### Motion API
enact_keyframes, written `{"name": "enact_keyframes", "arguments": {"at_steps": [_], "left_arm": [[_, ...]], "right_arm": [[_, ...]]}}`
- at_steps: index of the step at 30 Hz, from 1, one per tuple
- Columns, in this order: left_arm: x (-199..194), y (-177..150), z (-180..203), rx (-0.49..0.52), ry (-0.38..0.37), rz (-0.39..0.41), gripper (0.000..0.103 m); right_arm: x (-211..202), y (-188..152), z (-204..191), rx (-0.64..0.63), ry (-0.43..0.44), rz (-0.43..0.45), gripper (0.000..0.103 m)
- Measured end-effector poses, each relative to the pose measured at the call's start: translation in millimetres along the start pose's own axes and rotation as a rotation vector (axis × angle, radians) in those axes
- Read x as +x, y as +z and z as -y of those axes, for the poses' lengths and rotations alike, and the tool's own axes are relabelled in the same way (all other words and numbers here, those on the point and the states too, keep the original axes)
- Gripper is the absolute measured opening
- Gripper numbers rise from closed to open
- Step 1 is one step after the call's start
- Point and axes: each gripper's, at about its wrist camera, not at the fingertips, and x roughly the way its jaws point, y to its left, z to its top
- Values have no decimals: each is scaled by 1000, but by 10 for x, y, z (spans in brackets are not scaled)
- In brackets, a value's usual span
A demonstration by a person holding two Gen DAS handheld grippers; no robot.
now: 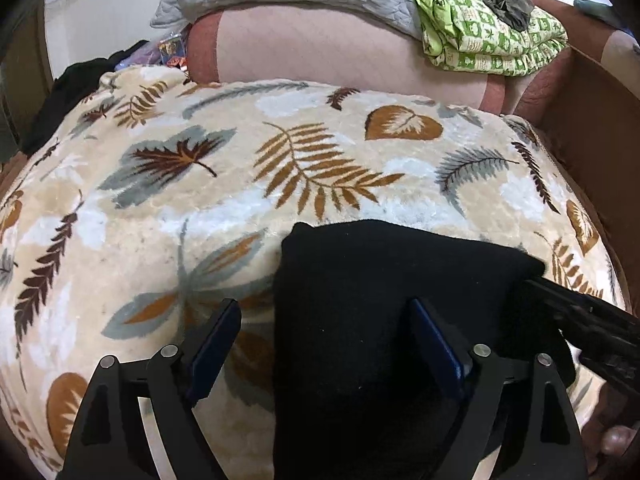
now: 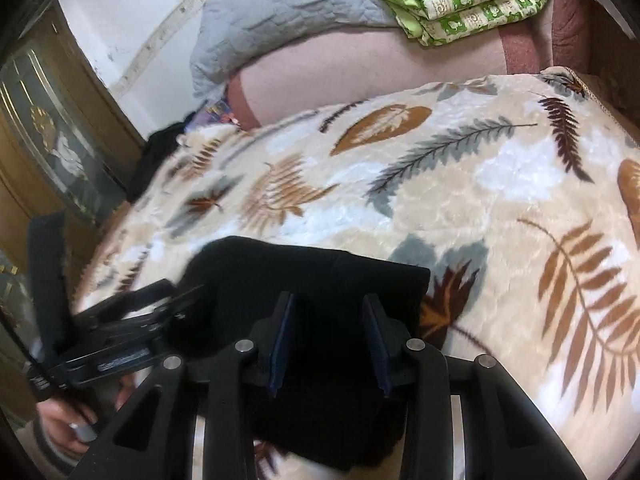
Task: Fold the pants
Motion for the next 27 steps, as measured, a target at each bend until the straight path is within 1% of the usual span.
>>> {"name": "enact_keyframes", "arguments": {"at_steps": [2,5,9,11,13,19,23,27], "left_arm": [[24,6,24,3,-1,5,89],[11,21,38,3,-4,4,88],[-123,31,4,-34,-8,37,87],[-204,19,-16,-49,-9,49,87],[-267,4,-21,-55,-12,53,87],[-470,-63,20,-41,-13,73,87],[-588,-121,49,-33,-17,81,88],[-677,-164,83,-27,-28,82,88]], "right_arm": [[107,10,35,1,-11,-11,35],[64,35,54,10,-4,-8,35],[-125,45,20,-9,-35,21,36],[-229,48,-2,-18,-58,42,43],[-341,39,-18,-28,-76,66,46],[-591,-21,-21,-41,-173,107,48],[-702,-81,76,-2,-179,118,51],[-782,-133,120,3,-202,124,52]]}}
